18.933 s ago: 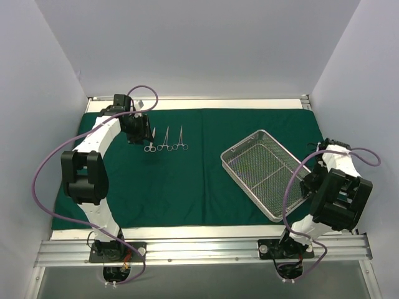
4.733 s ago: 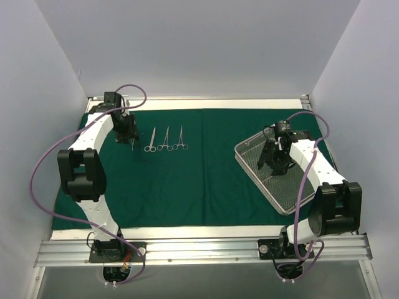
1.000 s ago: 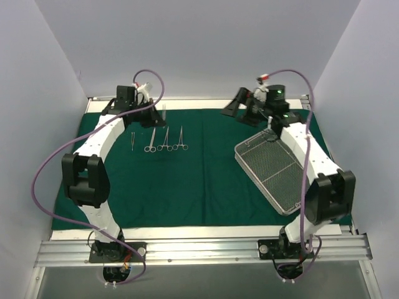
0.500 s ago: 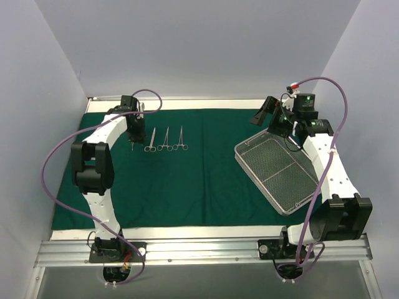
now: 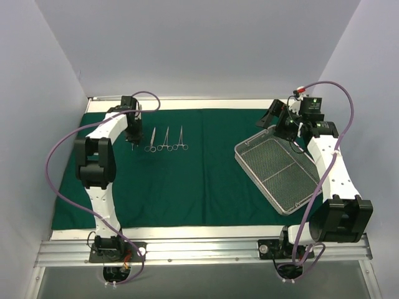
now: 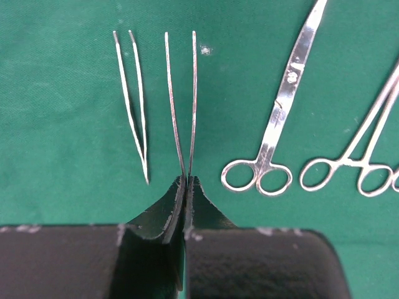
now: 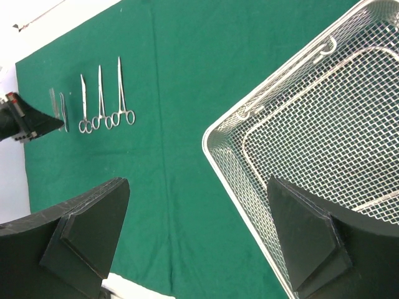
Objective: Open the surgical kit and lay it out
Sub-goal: Place the medical item in the surgical kit.
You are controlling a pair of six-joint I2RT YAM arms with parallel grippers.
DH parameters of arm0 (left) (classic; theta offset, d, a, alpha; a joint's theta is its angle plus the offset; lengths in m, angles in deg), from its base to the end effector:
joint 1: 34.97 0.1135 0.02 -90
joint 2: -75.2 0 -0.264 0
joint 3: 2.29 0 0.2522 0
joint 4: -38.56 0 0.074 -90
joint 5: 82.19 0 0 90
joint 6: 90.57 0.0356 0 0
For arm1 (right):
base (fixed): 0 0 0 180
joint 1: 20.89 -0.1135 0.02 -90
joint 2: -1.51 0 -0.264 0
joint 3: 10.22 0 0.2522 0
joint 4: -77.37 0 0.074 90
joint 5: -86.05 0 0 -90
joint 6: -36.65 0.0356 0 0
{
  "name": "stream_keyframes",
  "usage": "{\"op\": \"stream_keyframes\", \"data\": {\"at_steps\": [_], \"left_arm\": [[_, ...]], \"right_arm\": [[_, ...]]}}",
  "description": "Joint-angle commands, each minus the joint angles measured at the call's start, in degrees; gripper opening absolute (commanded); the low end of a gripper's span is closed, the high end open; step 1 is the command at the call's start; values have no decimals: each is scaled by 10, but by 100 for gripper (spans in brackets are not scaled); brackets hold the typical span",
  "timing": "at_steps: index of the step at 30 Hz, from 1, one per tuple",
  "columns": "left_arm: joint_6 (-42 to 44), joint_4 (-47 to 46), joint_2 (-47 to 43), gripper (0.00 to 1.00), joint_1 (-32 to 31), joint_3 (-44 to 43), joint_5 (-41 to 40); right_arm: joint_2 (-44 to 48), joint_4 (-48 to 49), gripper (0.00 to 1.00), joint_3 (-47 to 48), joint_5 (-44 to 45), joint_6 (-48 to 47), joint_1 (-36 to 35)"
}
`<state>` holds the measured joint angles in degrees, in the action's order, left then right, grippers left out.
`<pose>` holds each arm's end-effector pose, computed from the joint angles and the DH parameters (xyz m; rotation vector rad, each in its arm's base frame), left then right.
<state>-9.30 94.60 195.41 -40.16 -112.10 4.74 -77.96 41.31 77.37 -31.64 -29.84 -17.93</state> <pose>0.4430 -0.0383 0.1957 -0.0995 2.7253 0.0036 0.3151 0.0003 0.3592 0.1736 2.0669 0.7177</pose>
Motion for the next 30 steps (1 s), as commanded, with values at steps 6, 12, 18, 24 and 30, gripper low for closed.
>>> {"op": "stream_keyframes", "data": {"at_steps": [6, 12, 18, 24, 30], "left_arm": [[-2, 17, 34, 2, 3, -47, 0], [-1, 22, 37, 2, 4, -41, -8], [0, 36, 54, 5, 6, -42, -10], [-1, 33, 61, 13, 11, -34, 10], [0, 33, 60, 23, 12, -37, 10]], "right_arm": [[28, 0, 100, -16, -21, 0, 6], [25, 2, 100, -15, -23, 0, 8], [19, 9, 100, -18, -27, 5, 9], [18, 10, 100, -17, -30, 7, 9], [17, 14, 100, -18, -33, 8, 9]]}}
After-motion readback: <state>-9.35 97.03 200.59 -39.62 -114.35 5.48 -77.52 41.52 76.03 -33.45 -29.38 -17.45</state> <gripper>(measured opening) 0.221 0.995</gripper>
